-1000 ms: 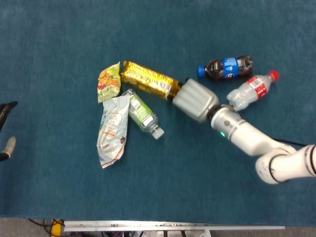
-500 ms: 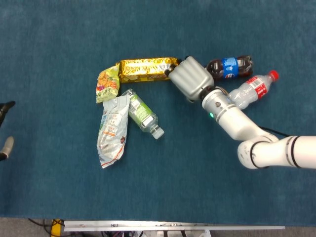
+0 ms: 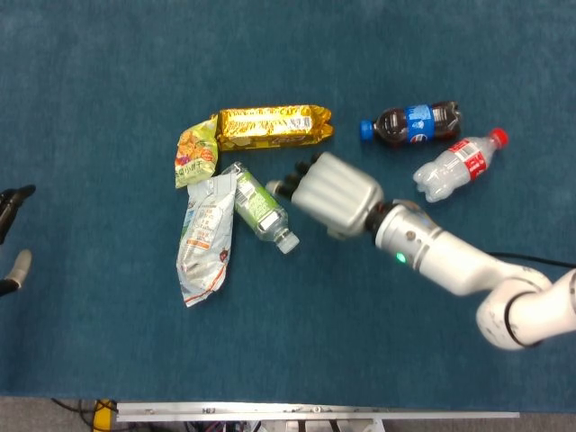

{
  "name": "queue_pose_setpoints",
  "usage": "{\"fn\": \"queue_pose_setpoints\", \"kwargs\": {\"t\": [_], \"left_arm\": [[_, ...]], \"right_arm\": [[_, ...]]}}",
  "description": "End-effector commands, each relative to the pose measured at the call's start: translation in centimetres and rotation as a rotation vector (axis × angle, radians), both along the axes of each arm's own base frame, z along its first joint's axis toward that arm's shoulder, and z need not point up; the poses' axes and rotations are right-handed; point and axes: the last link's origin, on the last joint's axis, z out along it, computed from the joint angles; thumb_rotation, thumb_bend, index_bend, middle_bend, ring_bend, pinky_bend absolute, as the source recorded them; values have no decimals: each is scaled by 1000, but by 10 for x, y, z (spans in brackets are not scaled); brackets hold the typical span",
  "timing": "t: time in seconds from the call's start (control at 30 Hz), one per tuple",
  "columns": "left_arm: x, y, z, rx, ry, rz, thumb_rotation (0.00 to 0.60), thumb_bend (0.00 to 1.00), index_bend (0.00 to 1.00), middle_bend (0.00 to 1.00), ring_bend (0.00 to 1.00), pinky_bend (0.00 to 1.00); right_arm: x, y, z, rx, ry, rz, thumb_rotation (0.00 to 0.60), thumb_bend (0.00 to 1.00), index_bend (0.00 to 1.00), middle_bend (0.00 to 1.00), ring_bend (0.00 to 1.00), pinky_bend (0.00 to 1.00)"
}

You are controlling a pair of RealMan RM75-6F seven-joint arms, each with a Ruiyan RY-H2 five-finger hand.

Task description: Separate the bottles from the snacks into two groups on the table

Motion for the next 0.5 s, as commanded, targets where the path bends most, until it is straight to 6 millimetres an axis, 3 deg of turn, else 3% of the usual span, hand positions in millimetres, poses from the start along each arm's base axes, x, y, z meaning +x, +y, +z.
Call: {"fn": "queue_pose_setpoints", "kwargs": {"t": [0.03, 0.5], "left_arm": [[0, 0, 0, 0, 1, 2, 600, 405, 100, 196, 192, 146], [-3, -6, 7, 18, 2, 13, 600, 405, 100, 196, 191, 146]], "right_arm": [[2, 10, -4, 33, -2, 17, 600, 108, 186, 361, 287, 421], [41, 16, -31, 37, -14, 76, 600, 108, 187, 356, 256, 374]]}}
